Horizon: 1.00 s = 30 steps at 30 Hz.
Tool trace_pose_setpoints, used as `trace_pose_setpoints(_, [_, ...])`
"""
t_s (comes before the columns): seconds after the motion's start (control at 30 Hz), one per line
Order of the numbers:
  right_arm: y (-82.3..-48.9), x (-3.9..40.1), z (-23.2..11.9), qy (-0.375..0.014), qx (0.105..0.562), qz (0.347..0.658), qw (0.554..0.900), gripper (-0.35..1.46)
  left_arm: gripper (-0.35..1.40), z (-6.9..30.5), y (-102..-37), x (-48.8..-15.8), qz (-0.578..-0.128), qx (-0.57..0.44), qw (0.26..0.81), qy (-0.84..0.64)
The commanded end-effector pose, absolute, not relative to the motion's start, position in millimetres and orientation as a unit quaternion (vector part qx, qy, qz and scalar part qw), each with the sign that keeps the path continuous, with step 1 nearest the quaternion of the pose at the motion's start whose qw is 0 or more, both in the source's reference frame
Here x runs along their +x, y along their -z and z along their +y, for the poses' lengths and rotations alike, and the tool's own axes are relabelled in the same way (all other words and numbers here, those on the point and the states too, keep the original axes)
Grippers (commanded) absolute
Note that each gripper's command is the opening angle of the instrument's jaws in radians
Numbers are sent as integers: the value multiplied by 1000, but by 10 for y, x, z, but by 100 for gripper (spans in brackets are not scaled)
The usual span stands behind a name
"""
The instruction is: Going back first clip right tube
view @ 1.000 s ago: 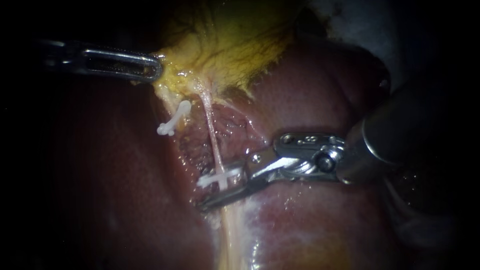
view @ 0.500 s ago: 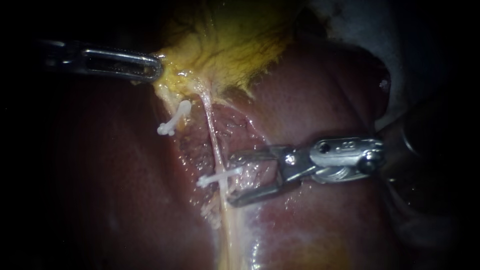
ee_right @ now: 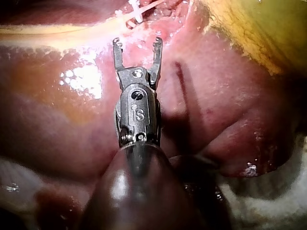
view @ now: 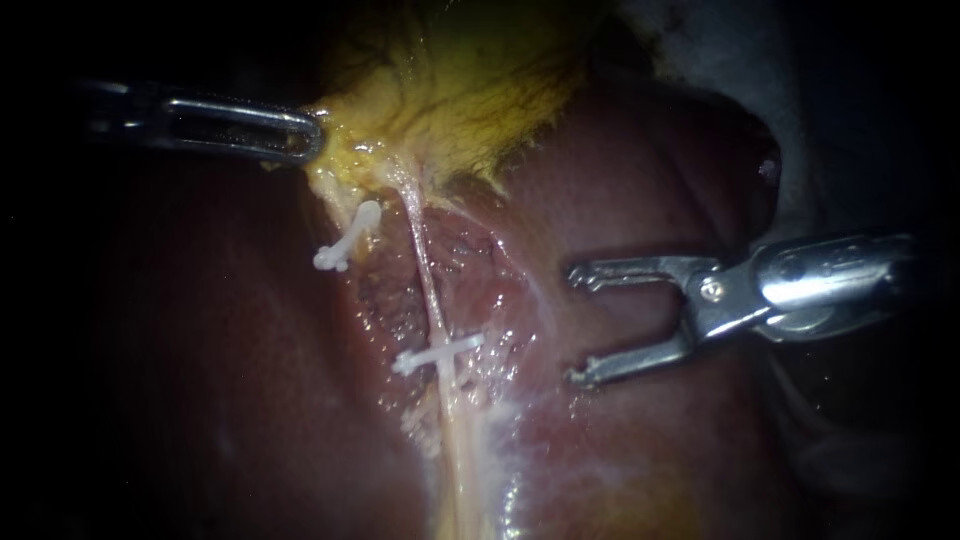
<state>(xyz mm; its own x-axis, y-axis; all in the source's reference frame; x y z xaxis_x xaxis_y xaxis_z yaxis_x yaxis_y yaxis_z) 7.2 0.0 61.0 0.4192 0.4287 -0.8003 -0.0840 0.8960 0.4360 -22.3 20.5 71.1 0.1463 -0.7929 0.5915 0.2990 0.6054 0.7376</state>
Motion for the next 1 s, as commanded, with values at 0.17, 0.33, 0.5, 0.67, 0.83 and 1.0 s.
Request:
trace_pose_setpoints(0.17, [-607,65,4,-153,165,516,826,60,-35,205,-710,-223,-532,232,721,379])
trace_pose_setpoints(0.33, [-605,64,2,-150,164,517,827,60,-35,203,-713,-226,-532,230,721,379])
trace_pose_setpoints(0.5, [-601,60,-1,-149,165,517,826,60,-35,195,-724,-242,-533,222,723,378])
trace_pose_setpoints(0.67, [-600,59,-1,-149,165,517,826,60,-35,188,-745,-263,-535,221,724,374])
trace_pose_setpoints(0.83, [-600,58,-2,-149,165,517,826,60,-35,181,-763,-279,-532,226,730,365])
trace_pose_setpoints(1.0, [-600,58,-2,-149,165,517,826,60,-35,181,-764,-279,-532,226,730,365])
